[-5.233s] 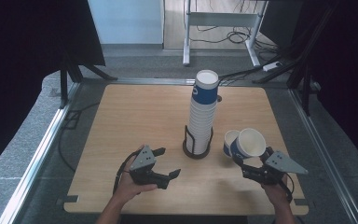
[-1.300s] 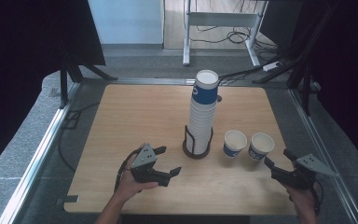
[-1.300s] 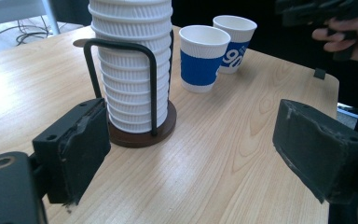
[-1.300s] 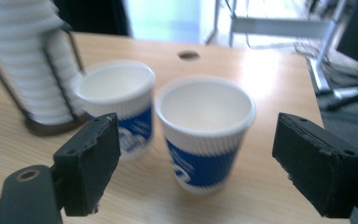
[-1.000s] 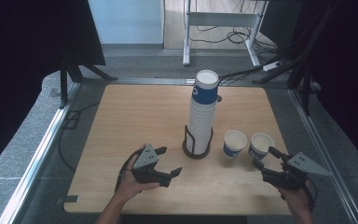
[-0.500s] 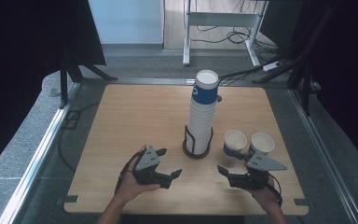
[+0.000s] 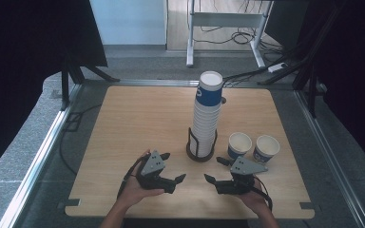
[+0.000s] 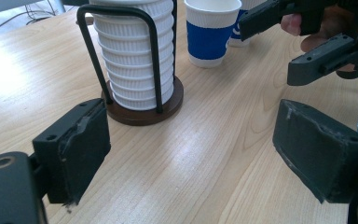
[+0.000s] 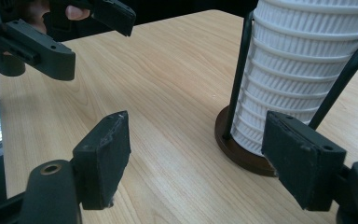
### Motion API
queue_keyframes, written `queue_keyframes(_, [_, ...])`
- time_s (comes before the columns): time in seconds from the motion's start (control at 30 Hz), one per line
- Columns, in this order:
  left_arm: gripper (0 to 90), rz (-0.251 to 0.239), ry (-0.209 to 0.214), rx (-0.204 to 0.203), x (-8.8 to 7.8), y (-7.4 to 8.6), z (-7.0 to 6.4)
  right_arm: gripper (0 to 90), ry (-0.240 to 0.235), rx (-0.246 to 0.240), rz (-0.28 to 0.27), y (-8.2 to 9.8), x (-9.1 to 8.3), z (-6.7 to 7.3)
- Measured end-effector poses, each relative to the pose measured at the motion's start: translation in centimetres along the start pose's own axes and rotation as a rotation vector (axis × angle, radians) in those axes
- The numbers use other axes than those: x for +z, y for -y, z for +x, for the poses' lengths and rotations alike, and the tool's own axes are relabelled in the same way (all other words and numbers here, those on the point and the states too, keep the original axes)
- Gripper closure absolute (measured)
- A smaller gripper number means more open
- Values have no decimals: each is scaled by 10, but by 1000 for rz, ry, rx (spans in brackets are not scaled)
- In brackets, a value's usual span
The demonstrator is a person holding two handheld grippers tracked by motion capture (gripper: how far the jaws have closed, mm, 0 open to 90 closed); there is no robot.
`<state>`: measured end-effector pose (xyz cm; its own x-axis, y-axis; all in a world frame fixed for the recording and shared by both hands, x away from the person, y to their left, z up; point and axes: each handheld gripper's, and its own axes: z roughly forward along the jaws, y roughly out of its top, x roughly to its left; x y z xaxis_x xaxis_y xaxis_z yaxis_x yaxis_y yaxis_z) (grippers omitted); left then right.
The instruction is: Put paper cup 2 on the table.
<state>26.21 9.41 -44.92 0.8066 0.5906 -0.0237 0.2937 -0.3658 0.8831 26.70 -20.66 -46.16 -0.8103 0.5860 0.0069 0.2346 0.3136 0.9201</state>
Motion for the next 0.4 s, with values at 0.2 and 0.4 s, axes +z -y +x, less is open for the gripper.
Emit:
queue_keyframes(0.2, [112, 2, -3, 5, 0, 0, 0, 240, 10, 1, -4, 0, -2, -1])
queue_keyframes(0.4, [112, 2, -7, -2, 1, 0, 2, 238, 6, -2, -3, 1, -2, -1])
